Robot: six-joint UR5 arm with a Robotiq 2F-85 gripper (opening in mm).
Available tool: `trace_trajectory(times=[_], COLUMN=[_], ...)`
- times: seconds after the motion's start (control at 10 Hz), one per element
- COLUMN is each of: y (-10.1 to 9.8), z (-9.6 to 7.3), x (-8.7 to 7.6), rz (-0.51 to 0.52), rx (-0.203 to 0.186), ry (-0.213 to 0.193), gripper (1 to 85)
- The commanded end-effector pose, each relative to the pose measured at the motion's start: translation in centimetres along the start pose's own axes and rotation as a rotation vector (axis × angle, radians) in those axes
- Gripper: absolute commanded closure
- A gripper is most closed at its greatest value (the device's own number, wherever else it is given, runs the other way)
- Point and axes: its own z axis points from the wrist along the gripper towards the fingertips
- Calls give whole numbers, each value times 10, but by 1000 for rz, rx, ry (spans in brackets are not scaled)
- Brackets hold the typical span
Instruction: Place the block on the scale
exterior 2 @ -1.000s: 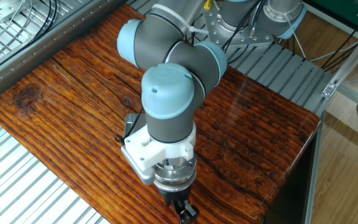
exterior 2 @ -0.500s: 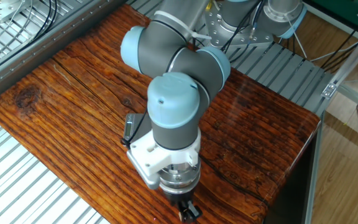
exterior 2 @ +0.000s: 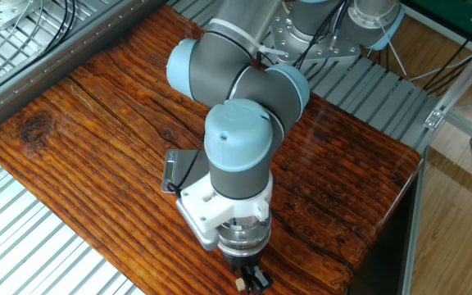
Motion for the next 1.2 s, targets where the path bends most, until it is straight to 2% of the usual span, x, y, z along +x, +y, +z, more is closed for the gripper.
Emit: trace_trajectory(times=[0.0,0.8,0.9,1.1], y=[7,-3,-7,-9], z=[1,3,3,3], x=[-2,-5,-4,-3], rz=[19,19,17,21], rx=[-29,11,25,31], ry=[-5,-21,-15,-12], gripper=[383,437,450,470])
